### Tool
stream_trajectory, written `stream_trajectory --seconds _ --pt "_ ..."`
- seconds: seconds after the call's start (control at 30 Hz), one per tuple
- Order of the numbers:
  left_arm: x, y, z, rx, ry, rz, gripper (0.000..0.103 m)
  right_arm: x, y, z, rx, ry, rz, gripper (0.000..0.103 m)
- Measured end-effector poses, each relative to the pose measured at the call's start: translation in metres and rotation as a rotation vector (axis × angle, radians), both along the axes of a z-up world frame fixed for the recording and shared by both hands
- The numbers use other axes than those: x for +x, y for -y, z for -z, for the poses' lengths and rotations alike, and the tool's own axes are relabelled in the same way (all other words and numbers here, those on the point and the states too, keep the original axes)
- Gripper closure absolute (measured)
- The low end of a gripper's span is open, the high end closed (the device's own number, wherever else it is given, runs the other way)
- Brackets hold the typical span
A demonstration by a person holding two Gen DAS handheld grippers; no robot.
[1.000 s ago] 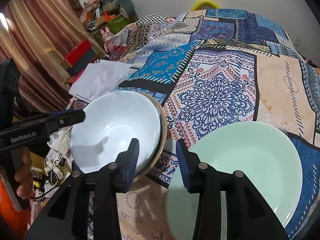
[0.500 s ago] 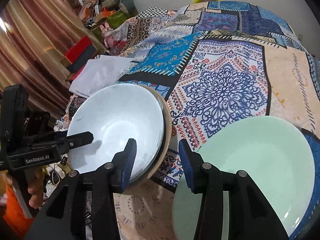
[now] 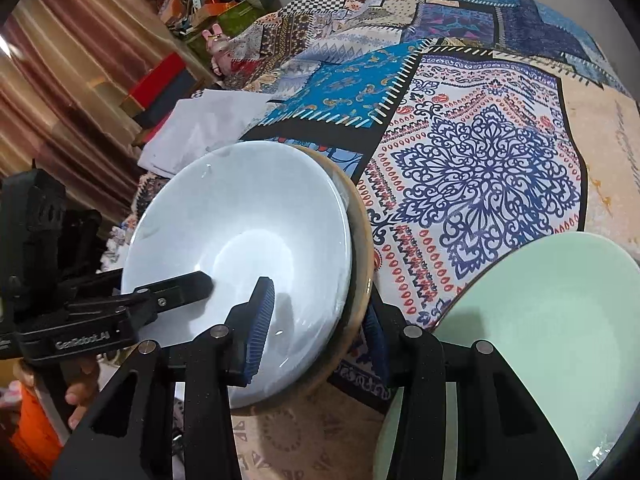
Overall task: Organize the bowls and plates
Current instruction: 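Press the white bowl down into the mint green bowl with both grippers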
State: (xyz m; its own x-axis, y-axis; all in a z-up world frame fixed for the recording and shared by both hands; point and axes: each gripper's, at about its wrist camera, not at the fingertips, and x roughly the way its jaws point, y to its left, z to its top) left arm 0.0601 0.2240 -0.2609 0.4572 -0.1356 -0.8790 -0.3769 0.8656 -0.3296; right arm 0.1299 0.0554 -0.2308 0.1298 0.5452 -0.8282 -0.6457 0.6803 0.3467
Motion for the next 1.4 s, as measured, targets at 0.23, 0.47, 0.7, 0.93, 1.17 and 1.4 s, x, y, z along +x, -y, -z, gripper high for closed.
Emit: stream_trajectory --seconds 0.23,0.47,0.7,0.93,1.17,1.4 --pt "0.003 0.012 -0.006 0.04 0.018 0.036 0.064 0.002 0.001 0.0 -0.004 0.004 0.014 0.068" --pt "0.002 0.011 -0.007 0.051 0.022 0.007 0.064 0.005 0.004 -0.001 0.007 -0.01 0.038 0.073" --pt "0.005 0.013 -0.012 0.06 0.015 -0.01 0.065 0.005 0.009 -0.008 0.018 0.008 0.055 0.073" --pt "0.01 0.021 -0.024 0.077 0.034 0.003 0.064 0.006 0.023 -0.026 0.054 0.03 0.094 0.074" --pt "0.017 0.037 -0.051 0.107 0.084 0.034 0.065 0.008 0.046 -0.05 0.068 0.076 0.125 0.074" --pt "0.029 0.06 -0.076 0.118 0.125 0.088 0.064 0.009 0.079 -0.072 0.067 0.126 0.174 0.074"
